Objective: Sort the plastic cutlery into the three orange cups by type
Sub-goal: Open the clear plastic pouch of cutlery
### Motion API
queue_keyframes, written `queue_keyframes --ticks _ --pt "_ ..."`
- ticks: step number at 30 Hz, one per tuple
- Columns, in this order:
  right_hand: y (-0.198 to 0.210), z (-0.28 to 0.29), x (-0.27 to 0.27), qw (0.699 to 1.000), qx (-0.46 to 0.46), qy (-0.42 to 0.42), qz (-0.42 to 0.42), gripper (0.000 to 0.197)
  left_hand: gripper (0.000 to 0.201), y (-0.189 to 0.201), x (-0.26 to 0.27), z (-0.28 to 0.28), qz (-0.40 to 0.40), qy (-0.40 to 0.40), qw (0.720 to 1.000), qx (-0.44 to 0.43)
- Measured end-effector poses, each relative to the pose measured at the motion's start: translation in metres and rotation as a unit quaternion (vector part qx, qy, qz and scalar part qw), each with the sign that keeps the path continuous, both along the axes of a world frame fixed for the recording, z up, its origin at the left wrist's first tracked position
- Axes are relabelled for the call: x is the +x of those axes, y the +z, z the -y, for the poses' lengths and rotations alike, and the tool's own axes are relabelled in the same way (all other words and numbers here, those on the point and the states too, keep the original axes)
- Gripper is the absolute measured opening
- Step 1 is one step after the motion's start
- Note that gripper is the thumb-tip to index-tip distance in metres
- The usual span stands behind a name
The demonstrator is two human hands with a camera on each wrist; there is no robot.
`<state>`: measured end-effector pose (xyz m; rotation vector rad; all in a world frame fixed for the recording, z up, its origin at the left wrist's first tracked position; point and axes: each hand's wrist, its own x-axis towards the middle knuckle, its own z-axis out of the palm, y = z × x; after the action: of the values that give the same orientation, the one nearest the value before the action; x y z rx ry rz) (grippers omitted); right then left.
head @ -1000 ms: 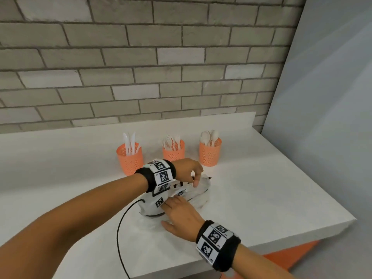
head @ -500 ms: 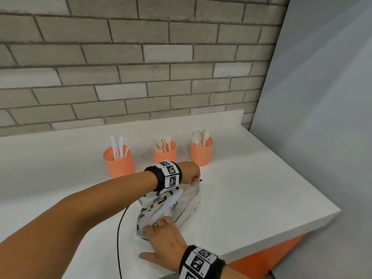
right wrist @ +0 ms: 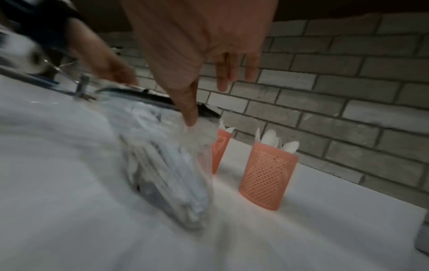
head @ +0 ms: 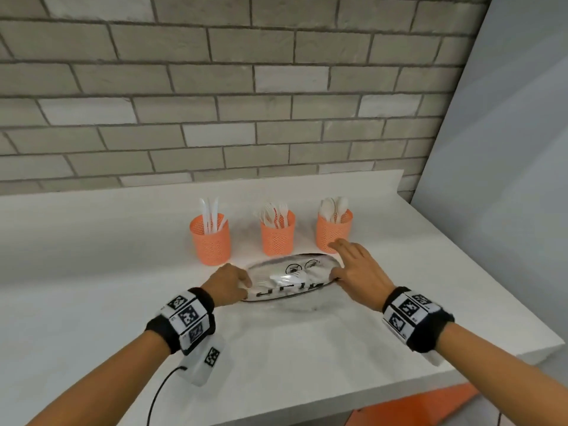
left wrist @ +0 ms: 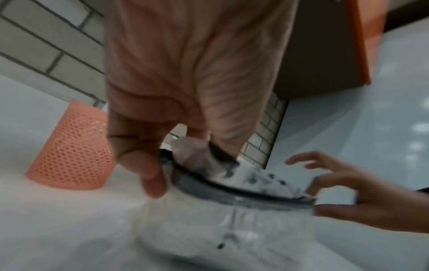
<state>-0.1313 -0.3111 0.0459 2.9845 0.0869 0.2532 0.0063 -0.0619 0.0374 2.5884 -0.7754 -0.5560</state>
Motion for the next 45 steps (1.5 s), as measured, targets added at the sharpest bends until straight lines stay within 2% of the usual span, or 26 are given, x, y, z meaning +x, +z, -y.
queue_keyframes --ticks 2,4,7,9,11,15,17,19,22,24,26,29,33,36,39,41,43,45 --pt "0.001 -0.006 0.003 0.995 0.086 -0.034 -0.030 0.012 0.028 -0.008 -0.019 -0.006 -0.019 -0.002 0.999 0.042" --pt "-0.004 -0.013 0.003 0.982 0.162 -0.077 -0.060 0.022 0.027 -0.017 -0.028 -0.008 -0.018 0.023 0.998 0.049" --pt "-0.010 -0.022 0.012 0.960 0.233 -0.142 -0.062 0.039 0.027 -0.026 -0.032 -0.002 0.002 0.081 0.997 -0.016" --pt "-0.015 -0.027 0.020 0.948 0.260 -0.174 -0.061 0.032 0.029 -0.029 -0.035 0.006 0.016 0.097 0.993 -0.073" --pt "-0.026 -0.030 0.023 0.933 0.283 -0.204 -0.088 0.025 0.037 -0.033 -0.038 0.010 0.023 0.080 0.992 -0.093" --pt "-0.039 -0.029 0.017 0.877 0.380 -0.243 -0.167 0.040 0.061 -0.048 -0.044 0.006 0.036 0.037 0.999 0.005" --pt "-0.037 -0.030 0.017 0.870 0.388 -0.235 -0.194 0.048 0.066 -0.052 -0.044 0.005 0.055 0.036 0.997 0.032" --pt "-0.032 -0.030 0.021 0.872 0.403 -0.223 -0.163 0.053 0.070 -0.050 -0.041 0.007 0.077 0.046 0.996 0.002" --pt "-0.034 -0.032 0.023 0.869 0.454 -0.192 -0.049 0.052 0.071 -0.046 -0.036 0.013 0.139 0.069 0.986 -0.067" --pt "-0.045 -0.035 0.019 0.877 0.452 -0.162 -0.013 0.054 0.069 -0.051 -0.035 0.012 0.160 0.073 0.981 -0.085" --pt "-0.057 -0.036 0.016 0.888 0.435 -0.149 -0.032 0.051 0.067 -0.058 -0.037 0.007 0.152 0.076 0.984 -0.054" --pt "-0.067 -0.035 0.012 0.903 0.385 -0.173 -0.081 0.052 0.066 -0.068 -0.045 0.001 0.144 0.082 0.985 0.043" --pt "-0.061 -0.041 0.011 0.939 0.290 -0.182 -0.047 0.043 0.066 -0.068 -0.052 0.002 0.184 0.079 0.975 0.102" --pt "-0.057 -0.044 0.015 0.956 0.240 -0.169 -0.023 0.036 0.069 -0.066 -0.051 0.005 0.161 0.069 0.980 0.093" --pt "-0.054 -0.036 0.020 0.952 0.265 -0.148 -0.019 0.054 0.070 -0.060 -0.042 0.004 0.116 0.088 0.989 0.016" --pt "-0.049 -0.030 0.024 0.952 0.269 -0.144 -0.011 0.059 0.070 -0.054 -0.034 0.005 0.089 0.100 0.991 -0.031" --pt "-0.045 -0.026 0.029 0.950 0.275 -0.150 -0.018 0.057 0.065 -0.050 -0.030 0.009 0.072 0.110 0.990 -0.039" --pt "-0.044 -0.022 0.031 0.951 0.275 -0.140 -0.025 0.054 0.059 -0.046 -0.031 0.010 0.094 0.124 0.988 -0.019"
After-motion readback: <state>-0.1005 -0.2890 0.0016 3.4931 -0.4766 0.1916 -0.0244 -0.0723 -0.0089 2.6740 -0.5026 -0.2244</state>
